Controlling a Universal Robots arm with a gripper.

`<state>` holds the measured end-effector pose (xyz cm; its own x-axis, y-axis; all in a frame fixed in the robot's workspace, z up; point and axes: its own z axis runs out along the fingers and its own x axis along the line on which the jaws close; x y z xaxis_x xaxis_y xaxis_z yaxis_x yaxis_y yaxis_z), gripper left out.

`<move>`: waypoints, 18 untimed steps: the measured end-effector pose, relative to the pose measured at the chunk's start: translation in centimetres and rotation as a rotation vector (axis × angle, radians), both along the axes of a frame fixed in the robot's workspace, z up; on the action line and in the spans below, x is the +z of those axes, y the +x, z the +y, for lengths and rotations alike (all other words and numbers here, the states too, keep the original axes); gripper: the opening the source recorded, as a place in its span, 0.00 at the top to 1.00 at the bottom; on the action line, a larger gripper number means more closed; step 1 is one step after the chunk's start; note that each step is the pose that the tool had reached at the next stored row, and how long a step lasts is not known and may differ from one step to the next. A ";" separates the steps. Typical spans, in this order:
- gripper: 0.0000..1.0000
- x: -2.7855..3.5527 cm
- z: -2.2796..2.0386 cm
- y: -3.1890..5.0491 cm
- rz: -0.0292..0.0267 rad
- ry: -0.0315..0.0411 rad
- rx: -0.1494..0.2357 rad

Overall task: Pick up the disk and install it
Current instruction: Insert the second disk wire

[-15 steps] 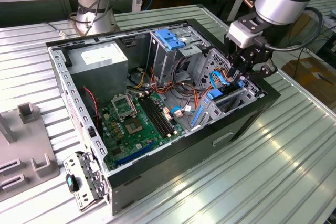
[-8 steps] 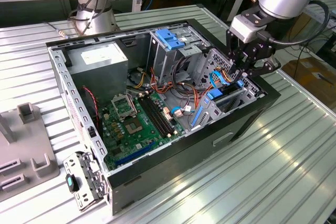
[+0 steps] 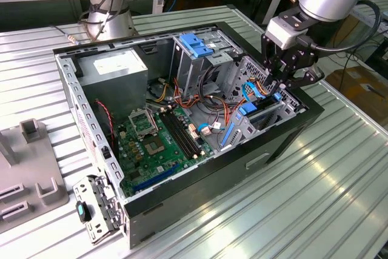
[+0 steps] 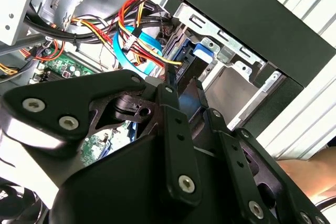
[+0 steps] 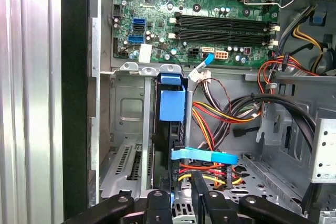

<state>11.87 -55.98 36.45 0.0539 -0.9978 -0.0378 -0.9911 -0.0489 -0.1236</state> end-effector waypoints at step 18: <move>0.70 0.00 0.00 0.03 0.0360 -0.0107 0.000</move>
<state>11.90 -55.99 36.45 0.0527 -0.9982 -0.0290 -0.9949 -0.0500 -0.0873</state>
